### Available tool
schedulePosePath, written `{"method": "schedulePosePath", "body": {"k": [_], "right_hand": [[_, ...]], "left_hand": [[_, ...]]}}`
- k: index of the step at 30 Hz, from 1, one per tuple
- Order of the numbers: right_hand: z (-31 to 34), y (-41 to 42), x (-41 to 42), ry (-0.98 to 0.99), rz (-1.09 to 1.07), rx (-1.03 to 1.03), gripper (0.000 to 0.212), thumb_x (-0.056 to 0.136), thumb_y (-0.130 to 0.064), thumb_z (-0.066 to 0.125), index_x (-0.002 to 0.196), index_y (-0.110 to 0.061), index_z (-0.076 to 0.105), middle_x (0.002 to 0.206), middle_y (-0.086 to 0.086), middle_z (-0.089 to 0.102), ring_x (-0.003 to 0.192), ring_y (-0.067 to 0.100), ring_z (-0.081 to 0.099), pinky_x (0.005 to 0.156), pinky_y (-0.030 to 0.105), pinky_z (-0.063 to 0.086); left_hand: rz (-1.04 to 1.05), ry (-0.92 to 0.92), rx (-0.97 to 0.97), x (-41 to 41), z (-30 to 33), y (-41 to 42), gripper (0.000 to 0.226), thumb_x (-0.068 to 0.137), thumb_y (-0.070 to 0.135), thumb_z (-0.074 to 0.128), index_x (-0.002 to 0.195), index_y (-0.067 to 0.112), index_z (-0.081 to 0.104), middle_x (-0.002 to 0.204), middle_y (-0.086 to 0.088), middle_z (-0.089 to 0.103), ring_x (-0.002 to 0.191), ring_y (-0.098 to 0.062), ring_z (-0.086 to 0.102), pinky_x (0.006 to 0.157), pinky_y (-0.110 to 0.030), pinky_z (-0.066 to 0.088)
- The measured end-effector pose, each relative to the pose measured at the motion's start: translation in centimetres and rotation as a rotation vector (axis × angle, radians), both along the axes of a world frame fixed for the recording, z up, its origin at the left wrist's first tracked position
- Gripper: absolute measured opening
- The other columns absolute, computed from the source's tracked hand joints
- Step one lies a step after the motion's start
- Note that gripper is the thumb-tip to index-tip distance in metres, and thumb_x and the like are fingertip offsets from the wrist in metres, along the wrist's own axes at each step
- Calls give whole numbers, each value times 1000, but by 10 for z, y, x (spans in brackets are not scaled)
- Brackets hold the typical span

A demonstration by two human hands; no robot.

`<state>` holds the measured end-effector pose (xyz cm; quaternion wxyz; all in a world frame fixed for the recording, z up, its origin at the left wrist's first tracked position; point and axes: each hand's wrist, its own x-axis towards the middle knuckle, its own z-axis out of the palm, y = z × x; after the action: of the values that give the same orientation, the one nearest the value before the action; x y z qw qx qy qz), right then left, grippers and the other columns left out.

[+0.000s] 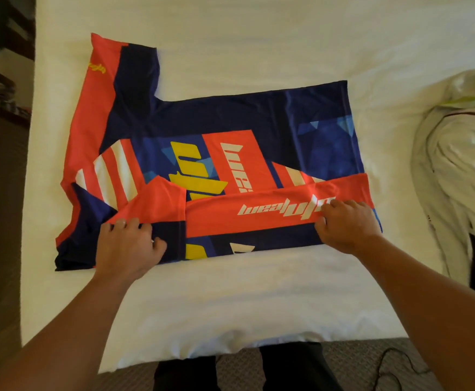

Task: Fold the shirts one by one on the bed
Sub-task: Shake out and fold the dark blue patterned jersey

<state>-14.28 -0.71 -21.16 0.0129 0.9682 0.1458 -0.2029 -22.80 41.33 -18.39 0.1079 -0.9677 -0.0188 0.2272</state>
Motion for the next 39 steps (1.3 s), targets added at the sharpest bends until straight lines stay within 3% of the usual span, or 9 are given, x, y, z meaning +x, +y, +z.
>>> {"method": "schedulePosePath", "body": {"k": [5, 10, 15, 19, 22, 29, 33, 36, 39], "right_hand": [[-5, 21, 75, -15, -95, -48, 20, 99, -26, 46, 100, -14, 62, 101, 5, 67, 92, 29, 63, 74, 37, 45], [-18, 36, 161, -80, -236, 114, 16, 93, -6, 49, 100, -4, 62, 107, 16, 63, 98, 41, 59, 70, 41, 44], [-33, 41, 228, -160, -180, 169, 28, 99, -9, 51, 125, -7, 61, 125, 16, 54, 111, 40, 52, 73, 41, 43], [-51, 45, 257, -111, -164, 163, 44, 102, -19, 52, 145, -15, 42, 150, 11, 32, 119, 38, 46, 72, 47, 49], [-63, 36, 261, -119, -189, 102, 51, 102, -20, 53, 149, -17, 34, 157, 12, 21, 123, 41, 41, 73, 45, 43], [-64, 31, 269, -108, -139, -31, 71, 84, -10, 68, 147, -14, 34, 153, 16, 25, 124, 42, 40, 89, 49, 42], [-56, 38, 273, -207, -50, -67, 47, 82, -10, 64, 128, -8, 53, 127, 17, 49, 116, 39, 42, 93, 50, 37], [-48, 37, 271, -244, -63, -66, 23, 81, -7, 64, 104, -4, 63, 113, 17, 53, 112, 39, 43, 92, 50, 33], [-38, 33, 257, -257, -68, -88, 15, 83, -8, 64, 97, -5, 66, 111, 16, 55, 112, 39, 43, 93, 49, 32]], "left_hand": [[124, -110, -186, 84, -12, -8, 29, 96, 36, 51, 82, 12, 60, 78, -2, 55, 77, -32, 60, 65, -37, 37], [266, -190, -417, 163, -33, -25, 15, 94, 27, 56, 86, 15, 61, 91, -2, 56, 87, -30, 58, 66, -38, 41], [144, -277, -354, 228, -51, -27, 30, 96, 21, 60, 124, 11, 64, 121, -14, 57, 112, -41, 52, 84, -54, 47], [57, -291, -234, 270, -67, -22, 44, 95, 21, 63, 138, 12, 54, 132, -15, 56, 117, -45, 50, 90, -57, 41], [27, -261, -144, 280, -74, -19, 45, 94, 24, 66, 137, 16, 52, 133, -12, 56, 116, -43, 53, 92, -55, 37], [47, -337, -116, 285, -87, -23, 39, 92, 19, 65, 130, 16, 57, 124, -14, 55, 104, -43, 58, 95, -52, 30], [39, -342, -93, 288, -83, -20, 35, 86, 12, 63, 121, 13, 61, 109, -16, 56, 101, -41, 54, 93, -52, 29], [34, -331, -43, 283, -74, -18, 25, 88, 9, 62, 113, 12, 65, 103, -15, 56, 100, -40, 53, 90, -51, 27], [12, -357, -32, 265, -62, -18, 16, 88, 6, 62, 103, 8, 68, 95, -15, 55, 92, -40, 52, 83, -49, 26]]}}
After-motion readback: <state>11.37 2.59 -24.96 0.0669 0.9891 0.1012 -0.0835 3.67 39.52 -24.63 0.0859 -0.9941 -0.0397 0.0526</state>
